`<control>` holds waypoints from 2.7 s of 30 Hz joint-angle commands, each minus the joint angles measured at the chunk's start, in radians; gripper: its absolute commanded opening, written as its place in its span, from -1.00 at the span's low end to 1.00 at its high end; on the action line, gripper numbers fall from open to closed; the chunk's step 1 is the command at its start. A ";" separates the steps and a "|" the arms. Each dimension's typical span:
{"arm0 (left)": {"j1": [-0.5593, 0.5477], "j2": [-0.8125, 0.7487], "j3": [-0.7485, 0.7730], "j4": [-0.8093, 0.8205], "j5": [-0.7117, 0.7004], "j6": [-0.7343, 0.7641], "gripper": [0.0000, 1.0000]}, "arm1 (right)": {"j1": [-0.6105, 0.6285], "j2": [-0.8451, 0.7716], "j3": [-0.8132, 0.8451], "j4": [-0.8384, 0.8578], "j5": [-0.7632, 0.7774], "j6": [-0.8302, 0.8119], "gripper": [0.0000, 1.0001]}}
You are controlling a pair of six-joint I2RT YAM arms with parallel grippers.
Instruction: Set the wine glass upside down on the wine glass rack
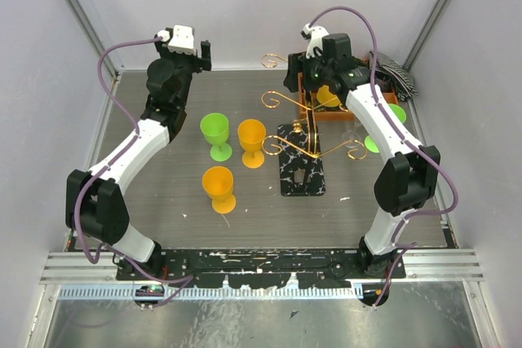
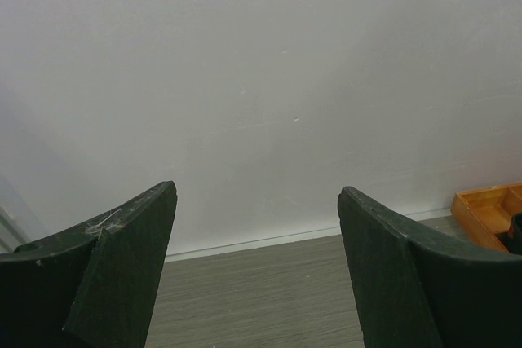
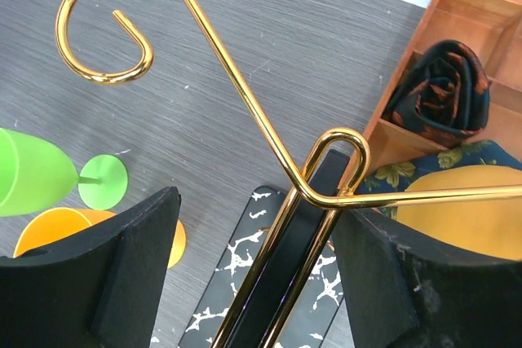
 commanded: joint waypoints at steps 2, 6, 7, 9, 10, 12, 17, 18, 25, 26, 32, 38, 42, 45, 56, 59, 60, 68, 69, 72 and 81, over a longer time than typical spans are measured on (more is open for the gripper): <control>0.008 -0.043 -0.018 0.011 -0.017 0.006 0.73 | 0.045 0.008 0.075 0.125 -0.072 -0.011 0.56; 0.007 -0.048 -0.024 0.011 -0.019 0.005 0.73 | 0.059 0.019 0.084 0.159 -0.092 -0.007 0.56; 0.008 -0.048 -0.024 0.011 -0.019 0.005 0.73 | 0.064 0.022 0.085 0.167 -0.097 -0.007 0.56; 0.008 -0.050 -0.025 0.013 -0.020 0.003 0.73 | 0.071 0.028 0.095 0.175 -0.100 -0.006 0.56; 0.007 -0.049 -0.027 0.013 -0.022 0.003 0.73 | 0.072 0.032 0.102 0.174 -0.096 -0.008 0.56; 0.006 -0.052 -0.027 0.012 -0.023 0.003 0.73 | 0.073 0.038 0.113 0.156 -0.075 -0.011 0.57; 0.007 -0.050 -0.026 0.013 -0.028 0.003 0.73 | 0.072 0.024 0.116 0.084 0.018 -0.052 0.66; 0.008 -0.049 -0.024 0.012 -0.028 0.003 0.73 | 0.073 0.012 0.104 0.079 0.038 -0.060 0.69; 0.007 -0.019 0.019 0.004 -0.035 0.002 0.73 | 0.068 -0.095 0.015 0.070 0.151 -0.074 0.87; 0.007 -0.013 0.028 0.004 -0.035 -0.001 0.73 | 0.065 -0.108 0.008 0.065 0.158 -0.071 0.88; 0.008 0.018 0.067 -0.004 -0.024 -0.024 0.73 | 0.057 -0.188 0.017 0.026 0.192 -0.052 0.89; 0.007 0.066 0.109 -0.010 -0.002 -0.045 0.73 | -0.046 -0.291 -0.039 -0.025 0.270 -0.041 0.97; 0.008 0.089 0.146 -0.029 0.034 -0.055 0.73 | -0.218 -0.331 -0.114 -0.072 0.239 -0.006 0.93; 0.008 0.099 0.167 -0.039 0.053 -0.054 0.73 | -0.306 -0.373 -0.175 -0.089 0.250 -0.017 0.91; 0.007 0.126 0.219 -0.086 0.092 -0.047 0.73 | -0.469 -0.402 -0.339 -0.144 0.180 -0.036 0.41; 0.007 0.136 0.225 -0.089 0.095 -0.045 0.73 | -0.471 -0.396 -0.343 -0.132 0.163 -0.038 0.29; 0.008 0.136 0.226 -0.088 0.094 -0.046 0.73 | -0.472 -0.397 -0.345 -0.123 0.164 -0.038 0.29; 0.007 0.145 0.227 -0.086 0.091 -0.045 0.73 | -0.474 -0.382 -0.334 -0.050 0.146 -0.035 0.29; 0.007 0.147 0.229 -0.085 0.091 -0.045 0.73 | -0.474 -0.375 -0.333 -0.043 0.145 -0.031 0.29; 0.008 0.149 0.230 -0.086 0.087 -0.043 0.73 | -0.474 -0.345 -0.330 -0.016 0.140 -0.026 0.29; 0.008 0.144 0.221 -0.087 0.077 -0.036 0.73 | -0.476 -0.270 -0.324 0.036 0.115 -0.021 0.18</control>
